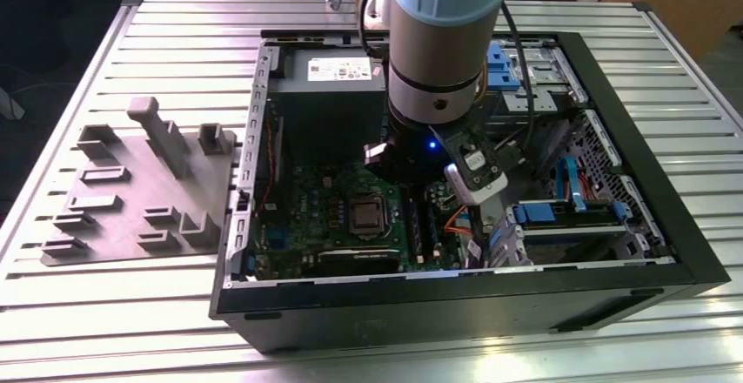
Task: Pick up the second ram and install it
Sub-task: 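Insert the second ram into the second slot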
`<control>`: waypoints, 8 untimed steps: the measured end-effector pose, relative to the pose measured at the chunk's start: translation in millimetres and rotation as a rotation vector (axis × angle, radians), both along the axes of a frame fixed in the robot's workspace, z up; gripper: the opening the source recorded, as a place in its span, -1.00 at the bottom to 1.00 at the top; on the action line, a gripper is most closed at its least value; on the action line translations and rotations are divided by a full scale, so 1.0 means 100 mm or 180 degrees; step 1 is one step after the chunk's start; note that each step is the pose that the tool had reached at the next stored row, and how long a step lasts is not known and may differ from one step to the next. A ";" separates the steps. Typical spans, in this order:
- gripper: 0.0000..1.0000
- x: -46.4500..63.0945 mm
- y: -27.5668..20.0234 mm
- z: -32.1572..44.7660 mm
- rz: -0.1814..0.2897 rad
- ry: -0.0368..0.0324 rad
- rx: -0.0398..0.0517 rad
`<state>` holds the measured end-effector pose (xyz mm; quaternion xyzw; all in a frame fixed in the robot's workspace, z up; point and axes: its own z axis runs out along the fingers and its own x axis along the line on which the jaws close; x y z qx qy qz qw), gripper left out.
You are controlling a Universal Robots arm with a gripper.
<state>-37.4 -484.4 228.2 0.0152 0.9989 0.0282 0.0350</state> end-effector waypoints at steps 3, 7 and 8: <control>-0.62 0.00 -0.002 0.000 0.0000 0.0000 0.0000; -0.65 0.00 -0.006 0.000 0.0000 0.0000 0.0000; -0.65 0.00 -0.006 0.000 0.0000 0.0000 0.0000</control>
